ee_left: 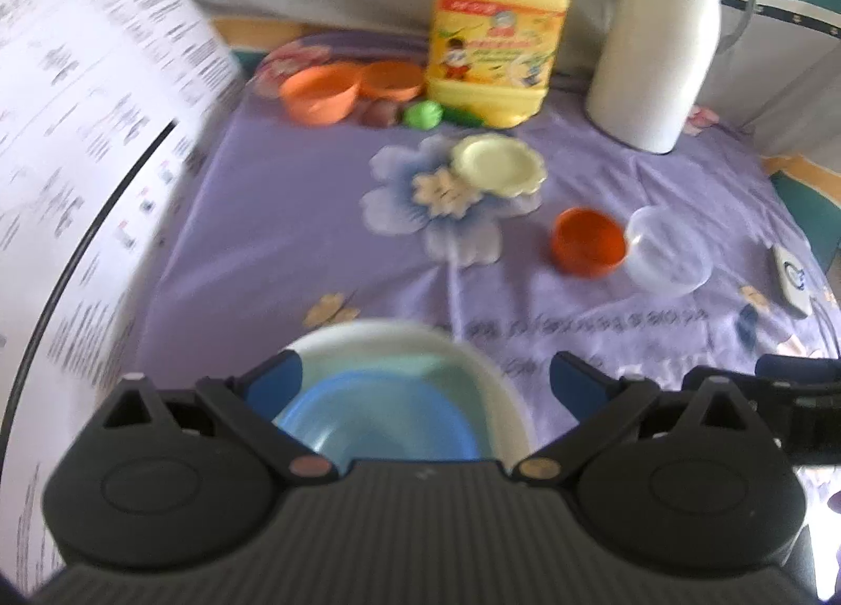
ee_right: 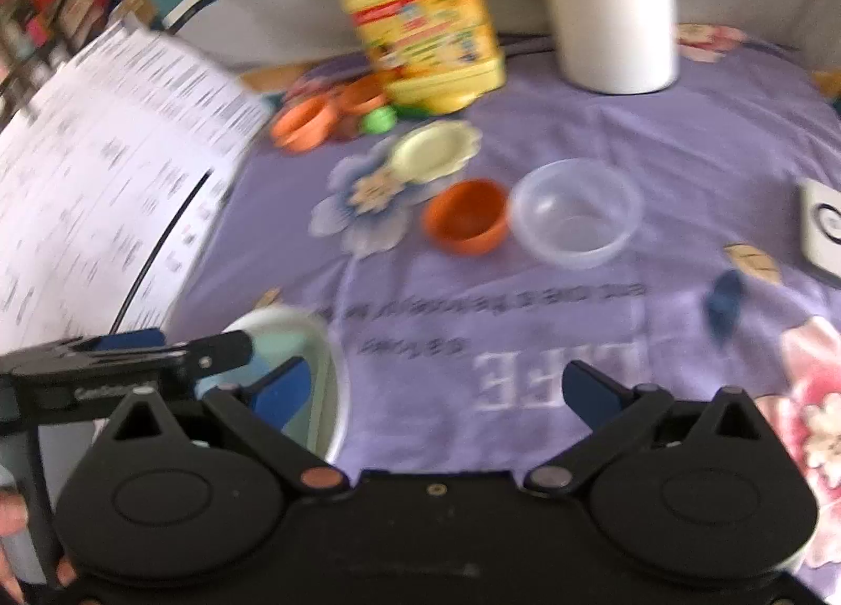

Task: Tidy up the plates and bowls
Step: 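Raise both open grippers away from the stacked blue bowl, then move both open grippers toward the clear plastic bowl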

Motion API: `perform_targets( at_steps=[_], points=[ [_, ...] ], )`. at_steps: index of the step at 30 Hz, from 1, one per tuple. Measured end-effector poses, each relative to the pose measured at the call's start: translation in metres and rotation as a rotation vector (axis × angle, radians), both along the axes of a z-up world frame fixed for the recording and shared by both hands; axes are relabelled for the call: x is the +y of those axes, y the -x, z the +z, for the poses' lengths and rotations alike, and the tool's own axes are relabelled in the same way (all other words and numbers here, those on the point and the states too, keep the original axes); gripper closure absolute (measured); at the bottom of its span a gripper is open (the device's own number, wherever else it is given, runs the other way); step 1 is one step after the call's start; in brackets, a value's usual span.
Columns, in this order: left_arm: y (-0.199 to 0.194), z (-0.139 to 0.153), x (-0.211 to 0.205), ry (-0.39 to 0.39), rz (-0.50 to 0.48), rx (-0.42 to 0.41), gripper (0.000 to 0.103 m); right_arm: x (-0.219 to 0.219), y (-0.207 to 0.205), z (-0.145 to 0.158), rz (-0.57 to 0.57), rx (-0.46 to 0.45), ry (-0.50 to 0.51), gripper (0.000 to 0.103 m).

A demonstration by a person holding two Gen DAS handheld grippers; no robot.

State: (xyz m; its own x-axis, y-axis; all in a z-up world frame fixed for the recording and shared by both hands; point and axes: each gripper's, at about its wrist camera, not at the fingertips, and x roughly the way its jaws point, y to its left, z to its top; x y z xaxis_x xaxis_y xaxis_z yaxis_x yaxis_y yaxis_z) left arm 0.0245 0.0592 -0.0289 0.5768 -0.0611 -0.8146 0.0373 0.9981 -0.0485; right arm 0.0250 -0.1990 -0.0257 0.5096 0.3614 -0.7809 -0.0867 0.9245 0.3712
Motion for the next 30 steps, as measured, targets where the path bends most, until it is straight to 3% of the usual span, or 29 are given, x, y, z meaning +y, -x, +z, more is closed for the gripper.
perform_targets(
  at_steps=[8, 14, 30],
  points=[
    [-0.034, 0.004, -0.044, -0.014, -0.061, -0.036, 0.000, -0.073, -0.018, -0.006, -0.184, 0.002, -0.019, 0.000],
    [-0.056, -0.002, -0.066, -0.024, -0.093, -0.028, 0.000, -0.102, -0.032, -0.019, -0.232, 0.019, -0.021, 0.000],
    [-0.080, -0.024, -0.077, -0.030, -0.105, 0.036, 0.000, -0.112, -0.061, -0.045, -0.264, 0.066, -0.042, 0.000]
  ],
)
